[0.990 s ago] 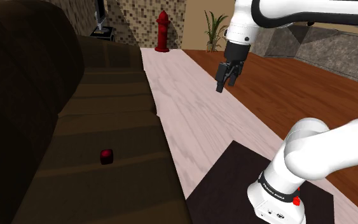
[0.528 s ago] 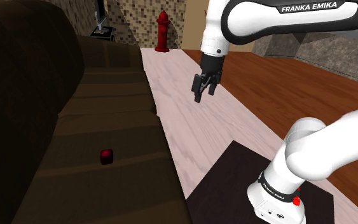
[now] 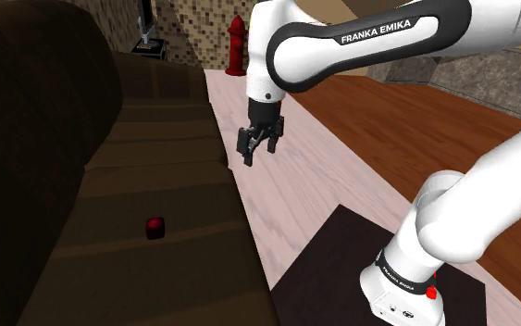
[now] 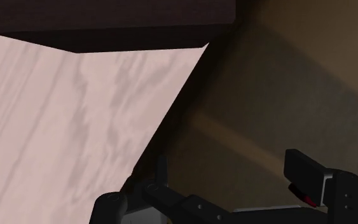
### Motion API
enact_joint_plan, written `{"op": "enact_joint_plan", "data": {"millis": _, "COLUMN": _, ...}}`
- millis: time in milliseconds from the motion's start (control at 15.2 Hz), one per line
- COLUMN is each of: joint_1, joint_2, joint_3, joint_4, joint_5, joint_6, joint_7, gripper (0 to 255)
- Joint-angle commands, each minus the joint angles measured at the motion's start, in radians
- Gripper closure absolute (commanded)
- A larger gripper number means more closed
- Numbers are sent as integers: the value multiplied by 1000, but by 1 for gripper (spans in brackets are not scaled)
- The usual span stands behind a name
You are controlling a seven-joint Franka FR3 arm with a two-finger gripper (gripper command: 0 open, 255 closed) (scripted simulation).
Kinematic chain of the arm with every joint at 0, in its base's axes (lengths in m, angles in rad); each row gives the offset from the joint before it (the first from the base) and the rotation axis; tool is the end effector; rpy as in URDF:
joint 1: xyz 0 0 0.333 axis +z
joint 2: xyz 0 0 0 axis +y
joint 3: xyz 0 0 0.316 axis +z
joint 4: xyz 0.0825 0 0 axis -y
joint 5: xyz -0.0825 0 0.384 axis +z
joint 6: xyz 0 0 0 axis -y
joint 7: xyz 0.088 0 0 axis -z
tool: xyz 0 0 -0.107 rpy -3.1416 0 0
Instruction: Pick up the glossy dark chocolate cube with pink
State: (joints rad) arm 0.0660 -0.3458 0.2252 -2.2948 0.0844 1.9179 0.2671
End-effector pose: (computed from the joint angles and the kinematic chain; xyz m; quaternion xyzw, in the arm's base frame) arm 0.4220 0.1383 0.4792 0.9998 -0.0103 -0.0187 0.0036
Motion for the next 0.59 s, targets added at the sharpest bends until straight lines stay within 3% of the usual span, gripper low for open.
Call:
{"op": "enact_joint_plan", "data": {"millis": 0, "joint_1": 6, "joint_2": 77, "joint_3": 28, "joint_4": 38, "joint_5": -11, "joint_6": 34, "joint_7": 35, "gripper": 0}}
{"op": "enact_joint_plan", "data": {"millis": 528, "joint_1": 42, "joint_2": 386, "joint_3": 109, "joint_4": 236, "joint_5": -106, "joint_6": 112, "joint_7": 184, "gripper": 0}}
